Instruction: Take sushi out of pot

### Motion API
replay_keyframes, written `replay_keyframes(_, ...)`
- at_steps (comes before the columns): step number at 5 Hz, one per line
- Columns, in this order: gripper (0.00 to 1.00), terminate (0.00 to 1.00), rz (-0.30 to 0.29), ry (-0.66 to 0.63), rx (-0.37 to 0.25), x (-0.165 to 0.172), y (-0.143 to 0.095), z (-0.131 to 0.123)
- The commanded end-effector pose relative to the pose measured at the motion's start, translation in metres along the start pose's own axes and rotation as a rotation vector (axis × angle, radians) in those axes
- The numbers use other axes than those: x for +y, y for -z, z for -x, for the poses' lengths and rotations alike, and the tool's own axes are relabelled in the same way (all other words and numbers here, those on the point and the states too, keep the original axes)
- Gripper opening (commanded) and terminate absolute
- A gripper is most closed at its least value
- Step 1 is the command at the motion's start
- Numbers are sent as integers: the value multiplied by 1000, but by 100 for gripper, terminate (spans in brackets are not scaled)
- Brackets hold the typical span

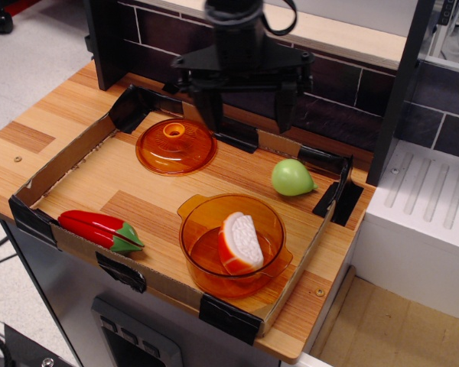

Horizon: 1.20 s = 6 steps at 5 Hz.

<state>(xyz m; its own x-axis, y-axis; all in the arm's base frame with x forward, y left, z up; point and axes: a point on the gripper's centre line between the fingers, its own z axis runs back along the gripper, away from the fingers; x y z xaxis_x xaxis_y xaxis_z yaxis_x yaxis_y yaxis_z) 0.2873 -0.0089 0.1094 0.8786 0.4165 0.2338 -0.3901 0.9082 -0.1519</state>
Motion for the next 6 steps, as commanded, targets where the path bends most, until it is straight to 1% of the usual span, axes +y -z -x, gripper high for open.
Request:
replay_keyframes(1, 100, 0, -88, -196, 3, 4, -11, 32)
replay_keyframes(2, 100, 0, -118, -340, 58, 1, -2, 43)
replay_keyframes(3, 100, 0, -126, -421, 115, -2, 10, 52)
replay_keyframes(4, 100, 0, -108, -452, 124, -3, 21, 58)
replay_keyframes(5, 100, 0, -103, -467, 131, -2, 32, 58)
replay_keyframes(6, 100, 0, -78, -461, 163, -2, 38, 63)
